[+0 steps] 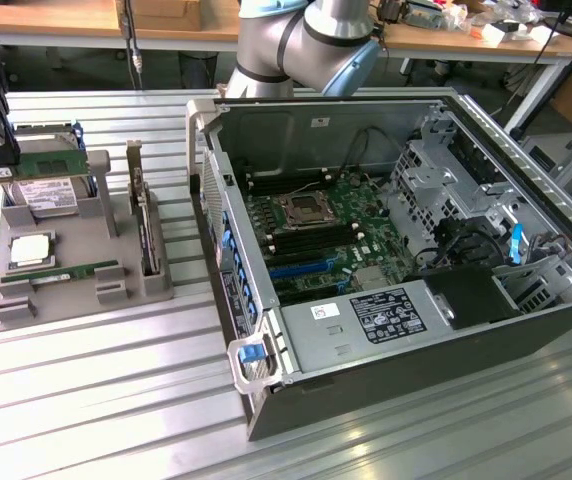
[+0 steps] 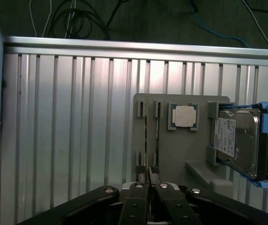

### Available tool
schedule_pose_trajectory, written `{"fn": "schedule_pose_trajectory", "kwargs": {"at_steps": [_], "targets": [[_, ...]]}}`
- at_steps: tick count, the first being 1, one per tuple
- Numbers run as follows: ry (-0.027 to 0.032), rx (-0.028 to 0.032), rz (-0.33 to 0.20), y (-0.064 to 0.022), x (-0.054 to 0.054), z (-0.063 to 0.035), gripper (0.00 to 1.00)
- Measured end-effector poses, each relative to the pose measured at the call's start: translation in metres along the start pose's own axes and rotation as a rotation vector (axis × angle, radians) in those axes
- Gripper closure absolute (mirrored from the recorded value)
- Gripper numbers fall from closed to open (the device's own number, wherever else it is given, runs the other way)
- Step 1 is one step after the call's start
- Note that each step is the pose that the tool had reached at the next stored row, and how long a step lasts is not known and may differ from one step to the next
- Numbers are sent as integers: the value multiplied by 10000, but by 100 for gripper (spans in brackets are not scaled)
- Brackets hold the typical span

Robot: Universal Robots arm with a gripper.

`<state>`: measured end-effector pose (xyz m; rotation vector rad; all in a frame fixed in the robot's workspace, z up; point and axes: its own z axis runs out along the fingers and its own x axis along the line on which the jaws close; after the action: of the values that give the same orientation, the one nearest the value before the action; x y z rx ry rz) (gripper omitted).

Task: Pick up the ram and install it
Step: 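Pick up the ram and move it above insertion slot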

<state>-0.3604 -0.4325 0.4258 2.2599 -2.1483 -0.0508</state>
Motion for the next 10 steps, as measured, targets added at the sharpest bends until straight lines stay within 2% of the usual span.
{"fn": "schedule_pose_trajectory", "kwargs": {"at_steps": [6, 10], "targets": [[1, 1, 2, -120, 6, -4, 88], [1, 0, 1, -316, 16, -12, 88]]}}
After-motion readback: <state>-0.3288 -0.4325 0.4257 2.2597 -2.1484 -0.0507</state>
